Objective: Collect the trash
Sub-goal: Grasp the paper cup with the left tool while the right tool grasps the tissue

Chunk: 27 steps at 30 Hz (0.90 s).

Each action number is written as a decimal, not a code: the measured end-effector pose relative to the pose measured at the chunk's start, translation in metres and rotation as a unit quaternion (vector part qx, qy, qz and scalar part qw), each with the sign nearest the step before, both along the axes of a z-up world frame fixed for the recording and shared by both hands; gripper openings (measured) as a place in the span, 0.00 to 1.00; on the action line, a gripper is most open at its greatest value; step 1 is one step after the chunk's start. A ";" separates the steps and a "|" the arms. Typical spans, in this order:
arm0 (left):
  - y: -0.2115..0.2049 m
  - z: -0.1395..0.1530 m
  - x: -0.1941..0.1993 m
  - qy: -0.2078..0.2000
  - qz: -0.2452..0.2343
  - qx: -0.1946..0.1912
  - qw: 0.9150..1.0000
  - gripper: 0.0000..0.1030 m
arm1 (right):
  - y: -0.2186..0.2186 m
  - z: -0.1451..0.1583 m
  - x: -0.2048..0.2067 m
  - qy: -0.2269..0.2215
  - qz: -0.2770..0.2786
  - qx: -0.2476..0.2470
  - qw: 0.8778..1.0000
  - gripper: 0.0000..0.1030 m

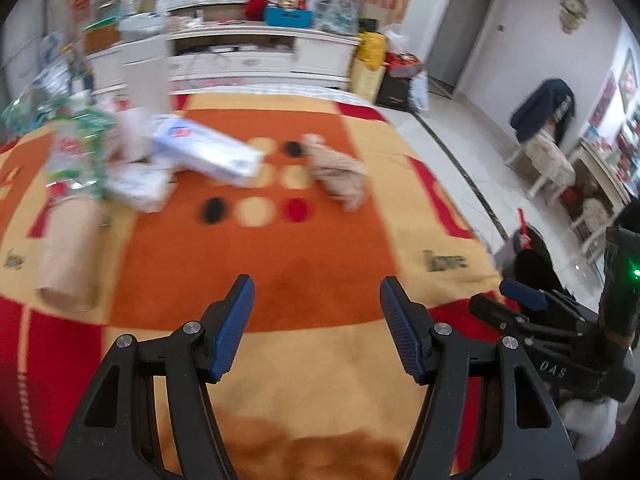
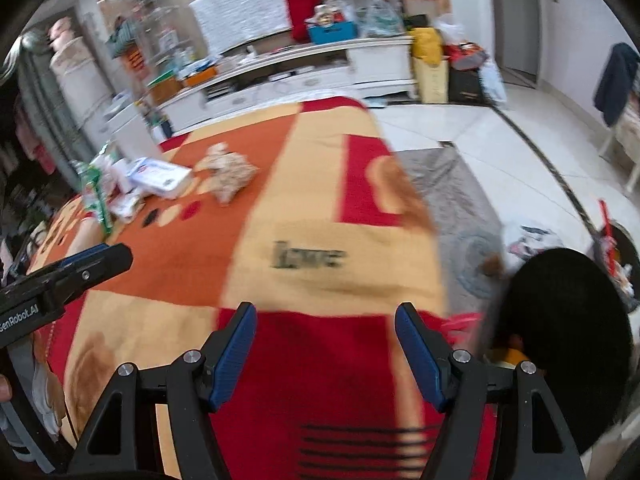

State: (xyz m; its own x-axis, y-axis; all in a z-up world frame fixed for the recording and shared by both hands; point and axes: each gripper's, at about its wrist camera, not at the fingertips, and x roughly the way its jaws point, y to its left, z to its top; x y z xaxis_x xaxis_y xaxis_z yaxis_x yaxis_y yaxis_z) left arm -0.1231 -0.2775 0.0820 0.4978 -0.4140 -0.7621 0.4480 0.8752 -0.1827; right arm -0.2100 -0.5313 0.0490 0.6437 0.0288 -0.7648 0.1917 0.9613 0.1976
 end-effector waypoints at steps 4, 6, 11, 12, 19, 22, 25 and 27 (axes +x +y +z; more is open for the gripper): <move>0.056 0.006 0.011 -0.007 0.041 0.005 0.999 0.62 | 0.031 -0.002 0.029 0.002 0.027 0.011 1.000 0.68; 0.083 0.009 0.020 -0.006 0.064 0.008 0.998 0.62 | 0.040 -0.005 0.043 0.006 0.038 0.019 0.999 0.68; 0.141 0.011 0.042 0.011 0.109 -0.018 0.994 0.62 | 0.059 -0.004 0.082 0.005 0.058 0.012 0.998 0.68; 0.151 0.011 0.047 0.014 0.117 -0.025 0.993 0.62 | 0.060 -0.002 0.089 0.003 0.060 0.009 0.998 0.68; 0.187 -0.010 0.084 0.063 0.143 -0.065 0.986 0.62 | 0.056 0.011 0.149 -0.010 0.063 -0.019 0.998 0.72; 0.190 -0.021 0.098 0.088 0.137 -0.089 0.983 0.62 | 0.050 0.009 0.169 -0.009 0.058 -0.026 0.998 0.72; 0.188 -0.039 0.112 0.117 0.141 -0.098 0.978 0.62 | 0.047 0.000 0.188 -0.001 0.057 -0.029 0.998 0.72; 0.185 -0.049 0.117 0.131 0.142 -0.106 0.975 0.62 | 0.045 -0.007 0.198 0.005 0.058 -0.029 0.998 0.72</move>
State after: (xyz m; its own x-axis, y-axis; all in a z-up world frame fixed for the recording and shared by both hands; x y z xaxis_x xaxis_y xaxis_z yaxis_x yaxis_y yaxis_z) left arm -0.0063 -0.0920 0.0329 0.4146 -0.4500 -0.7910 0.1060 0.8872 -0.4491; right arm -0.0124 -0.4864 0.0421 0.6314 0.0585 -0.7732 0.0797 0.9870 0.1398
